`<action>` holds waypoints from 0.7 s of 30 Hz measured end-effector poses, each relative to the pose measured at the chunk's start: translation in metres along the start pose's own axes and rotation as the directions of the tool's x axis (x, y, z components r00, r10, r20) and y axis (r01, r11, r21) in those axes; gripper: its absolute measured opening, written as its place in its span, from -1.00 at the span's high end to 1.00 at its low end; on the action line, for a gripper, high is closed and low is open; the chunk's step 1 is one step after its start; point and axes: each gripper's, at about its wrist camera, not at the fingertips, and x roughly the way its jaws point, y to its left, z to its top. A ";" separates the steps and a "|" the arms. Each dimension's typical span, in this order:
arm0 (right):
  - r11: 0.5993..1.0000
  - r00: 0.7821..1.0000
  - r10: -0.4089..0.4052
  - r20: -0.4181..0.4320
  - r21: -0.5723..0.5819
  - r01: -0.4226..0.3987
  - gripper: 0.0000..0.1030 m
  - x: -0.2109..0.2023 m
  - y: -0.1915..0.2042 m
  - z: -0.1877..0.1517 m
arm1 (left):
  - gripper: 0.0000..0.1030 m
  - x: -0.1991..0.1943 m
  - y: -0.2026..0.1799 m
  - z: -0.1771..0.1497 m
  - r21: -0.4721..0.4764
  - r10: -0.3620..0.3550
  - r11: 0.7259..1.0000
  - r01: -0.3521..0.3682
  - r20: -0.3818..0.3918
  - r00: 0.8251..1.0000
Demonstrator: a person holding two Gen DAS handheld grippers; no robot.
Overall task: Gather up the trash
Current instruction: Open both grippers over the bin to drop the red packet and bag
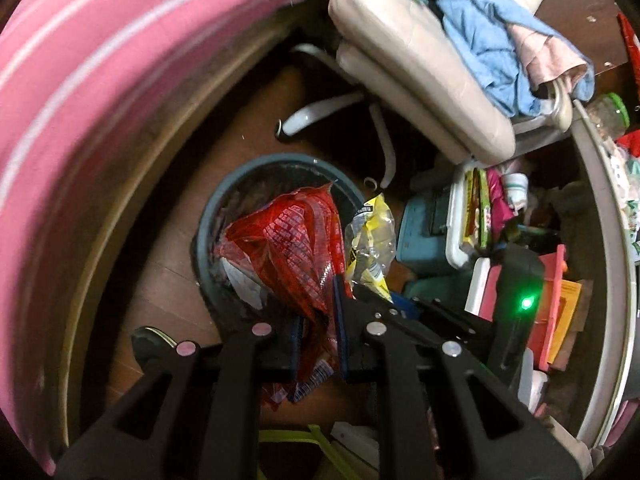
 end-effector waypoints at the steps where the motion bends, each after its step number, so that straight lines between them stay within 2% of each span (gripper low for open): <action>1: 1.000 1.000 -0.004 -0.006 0.006 0.004 0.67 0.002 -0.002 -0.001 | 0.74 0.008 -0.001 0.004 0.002 0.000 1.000 0.000 -0.014 1.000; 5: 0.998 0.998 -0.052 -0.028 0.033 0.053 0.60 0.010 -0.016 -0.005 | 0.73 0.045 -0.009 0.018 0.035 -0.024 0.999 0.027 -0.074 0.997; 7: 0.996 0.996 -0.078 -0.034 0.046 0.080 0.34 0.010 -0.024 -0.008 | 0.72 0.063 -0.012 0.023 0.052 -0.031 0.998 0.037 -0.103 0.994; 10: 0.991 0.993 -0.114 -0.023 0.074 0.116 -0.02 0.008 -0.042 -0.012 | 0.40 0.087 -0.010 0.027 0.048 -0.027 0.998 0.034 -0.140 0.990; 12: 0.986 0.991 -0.131 -0.016 0.101 0.132 -0.09 0.002 -0.051 -0.015 | 0.13 0.094 -0.009 0.028 0.045 -0.023 0.999 0.030 -0.138 0.990; 16: 0.982 0.989 -0.147 0.001 0.117 0.146 -0.16 -0.009 -0.060 -0.016 | -0.18 0.098 -0.005 0.031 0.031 -0.030 0.999 0.034 -0.133 0.991; 18: 0.981 0.987 -0.160 0.016 0.111 0.158 -0.19 -0.016 -0.060 -0.017 | -0.49 0.094 -0.004 0.030 0.029 -0.025 0.999 0.028 -0.122 0.992; 21: 0.981 0.986 -0.164 0.038 0.108 0.160 -0.22 -0.023 -0.062 -0.018 | -0.63 0.089 -0.004 0.027 0.034 -0.017 0.999 0.021 -0.120 0.993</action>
